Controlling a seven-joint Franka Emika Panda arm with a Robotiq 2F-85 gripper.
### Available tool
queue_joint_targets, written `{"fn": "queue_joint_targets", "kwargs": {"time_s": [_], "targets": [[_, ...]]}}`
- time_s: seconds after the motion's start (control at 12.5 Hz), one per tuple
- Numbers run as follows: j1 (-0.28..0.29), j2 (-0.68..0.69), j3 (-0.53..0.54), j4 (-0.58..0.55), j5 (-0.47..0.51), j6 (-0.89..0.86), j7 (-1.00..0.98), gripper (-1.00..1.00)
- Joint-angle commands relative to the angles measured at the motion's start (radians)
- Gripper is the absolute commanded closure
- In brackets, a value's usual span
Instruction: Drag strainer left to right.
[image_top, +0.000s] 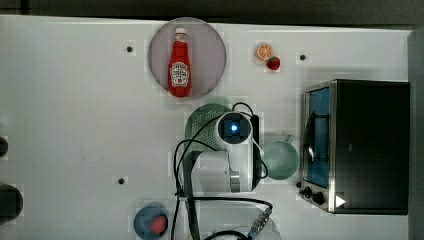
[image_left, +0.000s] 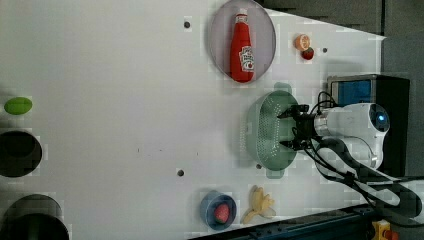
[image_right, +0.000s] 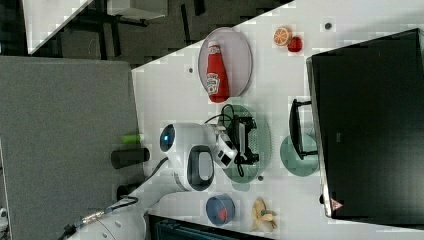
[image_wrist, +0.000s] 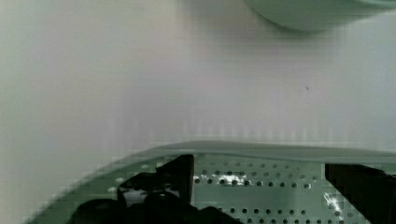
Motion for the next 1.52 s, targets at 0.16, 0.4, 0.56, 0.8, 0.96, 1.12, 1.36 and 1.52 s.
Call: {"fn": "queue_joint_targets", "kwargs": {"time_s": [0.16, 0.4, 0.56, 0.8, 0.96, 1.12, 1.36, 1.52], "targets": [[0.0, -0.012, -0.036, 0.006, 0.016, 0.017, -0.064, -1.0], [0.0, -0.012, -0.053, 0.007, 0.016, 0.023, -0.066, -1.0], [0.001, -0.025, -0.036, 0.011, 0.016, 0.027, -0.074, -1.0], [0.002, -0.168, 0.022, 0.005, 0.018, -0.049, -0.24, -1.0], [0.002, -0.306, 0.055, 0.026, 0.024, -0.188, -0.336, -1.0], [0.003, -0.443, 0.073, 0.069, 0.065, -0.353, -0.418, -1.0], [0.002, -0.622, 0.068, 0.158, 0.209, -0.651, -0.582, -1.0], [0.002, -0.711, 0.07, 0.231, 0.216, -0.757, -0.756, -1.0]]}}
